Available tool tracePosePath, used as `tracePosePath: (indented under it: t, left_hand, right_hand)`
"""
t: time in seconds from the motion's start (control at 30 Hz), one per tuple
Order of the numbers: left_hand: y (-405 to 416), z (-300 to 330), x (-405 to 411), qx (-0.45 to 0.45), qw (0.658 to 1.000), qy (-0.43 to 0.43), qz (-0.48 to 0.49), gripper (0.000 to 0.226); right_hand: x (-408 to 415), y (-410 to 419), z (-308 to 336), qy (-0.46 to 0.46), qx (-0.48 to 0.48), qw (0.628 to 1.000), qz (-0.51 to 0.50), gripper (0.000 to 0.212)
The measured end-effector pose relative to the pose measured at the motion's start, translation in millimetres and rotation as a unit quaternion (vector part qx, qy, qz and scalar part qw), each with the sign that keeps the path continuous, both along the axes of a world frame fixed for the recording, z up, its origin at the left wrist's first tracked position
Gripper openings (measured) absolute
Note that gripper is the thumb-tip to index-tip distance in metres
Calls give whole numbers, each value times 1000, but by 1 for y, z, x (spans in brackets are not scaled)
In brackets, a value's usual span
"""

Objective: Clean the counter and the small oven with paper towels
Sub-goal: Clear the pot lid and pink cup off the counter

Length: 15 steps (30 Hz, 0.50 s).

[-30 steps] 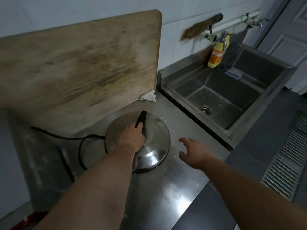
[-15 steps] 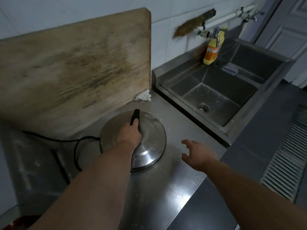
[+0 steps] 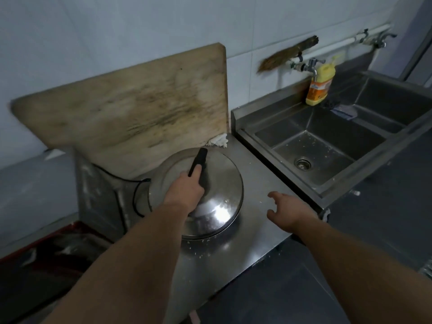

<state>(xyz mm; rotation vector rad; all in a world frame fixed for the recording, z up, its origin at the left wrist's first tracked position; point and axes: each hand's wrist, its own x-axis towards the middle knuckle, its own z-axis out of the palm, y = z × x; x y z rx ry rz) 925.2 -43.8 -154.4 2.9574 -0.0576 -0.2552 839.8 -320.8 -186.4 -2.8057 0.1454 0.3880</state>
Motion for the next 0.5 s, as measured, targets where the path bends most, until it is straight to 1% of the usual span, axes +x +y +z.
tracePosePath:
  t: [0.2, 0.3, 0.37, 0.4, 0.47, 0.5]
  left_hand:
    - [-10, 39, -96, 5, 999, -16, 47, 61]
    - [-18, 56, -150, 79, 995, -37, 36, 58]
    - [-21, 62, -181, 58, 996, -33, 52, 62]
    - [-22, 65, -195, 62, 996, -24, 58, 63]
    - [-24, 63, -220, 124, 990, -46, 40, 63]
    - [-23, 61, -231, 138, 989, -45, 38, 63]
  right_hand:
    - [-39, -26, 29, -8, -4, 998, 60, 62]
    - [-56, -39, 42, -8, 2, 997, 72, 62]
    - [-65, -43, 50, -5, 10, 997, 73, 63]
    - [-70, -44, 55, -6, 13, 997, 76, 64]
    - [-78, -43, 62, -8, 15, 996, 83, 64]
    - [-80, -41, 65, -11, 13, 996, 84, 65]
